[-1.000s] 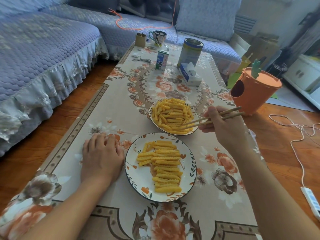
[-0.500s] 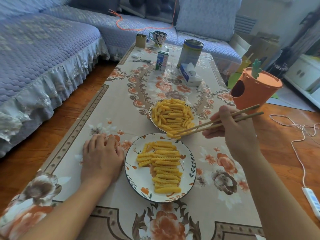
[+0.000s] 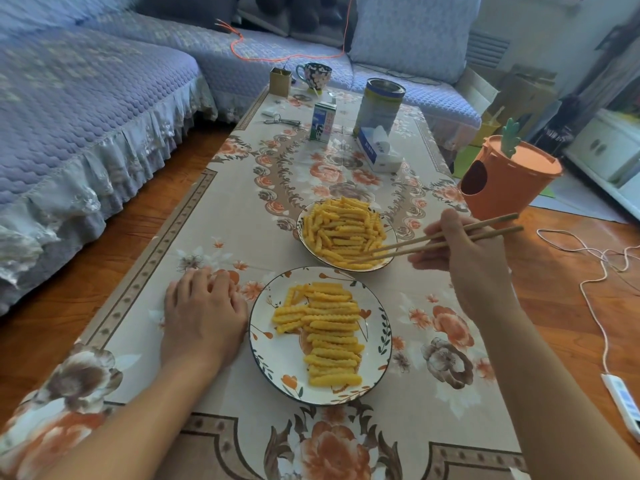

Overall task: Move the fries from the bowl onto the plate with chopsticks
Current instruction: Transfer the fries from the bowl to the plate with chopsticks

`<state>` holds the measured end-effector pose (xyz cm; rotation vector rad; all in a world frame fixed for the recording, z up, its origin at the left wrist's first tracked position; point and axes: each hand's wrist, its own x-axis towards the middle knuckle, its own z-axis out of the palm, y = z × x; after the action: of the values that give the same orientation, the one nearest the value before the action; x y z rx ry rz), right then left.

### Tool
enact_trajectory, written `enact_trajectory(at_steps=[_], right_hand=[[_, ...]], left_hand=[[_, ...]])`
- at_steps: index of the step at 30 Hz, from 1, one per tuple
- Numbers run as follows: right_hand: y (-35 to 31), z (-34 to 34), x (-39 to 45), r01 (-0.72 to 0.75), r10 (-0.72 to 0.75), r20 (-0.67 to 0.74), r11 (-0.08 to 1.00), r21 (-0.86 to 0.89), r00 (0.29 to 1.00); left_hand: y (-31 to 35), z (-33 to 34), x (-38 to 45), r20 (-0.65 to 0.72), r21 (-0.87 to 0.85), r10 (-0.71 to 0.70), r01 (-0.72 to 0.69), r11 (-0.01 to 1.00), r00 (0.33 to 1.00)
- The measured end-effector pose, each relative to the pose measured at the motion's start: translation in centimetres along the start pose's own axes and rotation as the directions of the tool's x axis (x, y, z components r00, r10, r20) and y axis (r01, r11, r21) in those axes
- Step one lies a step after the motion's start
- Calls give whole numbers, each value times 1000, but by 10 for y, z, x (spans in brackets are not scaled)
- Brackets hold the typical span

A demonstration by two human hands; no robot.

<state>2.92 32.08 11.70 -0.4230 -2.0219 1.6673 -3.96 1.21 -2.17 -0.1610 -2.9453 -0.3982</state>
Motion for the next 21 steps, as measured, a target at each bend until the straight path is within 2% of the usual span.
enact_trajectory(at_steps=[8, 17, 21], right_hand=[[14, 5, 19, -13, 21, 46, 985, -171, 999], [10, 5, 38, -129, 132, 11, 984, -125, 991], [5, 3, 44, -113, 120, 42, 983, -144, 992]], left_hand=[[1, -1, 1, 3, 4, 2, -2, 1000, 1000], [0, 0, 1, 12, 7, -4, 4, 1000, 1000], [-1, 2, 1, 5, 7, -12, 12, 1000, 1000]])
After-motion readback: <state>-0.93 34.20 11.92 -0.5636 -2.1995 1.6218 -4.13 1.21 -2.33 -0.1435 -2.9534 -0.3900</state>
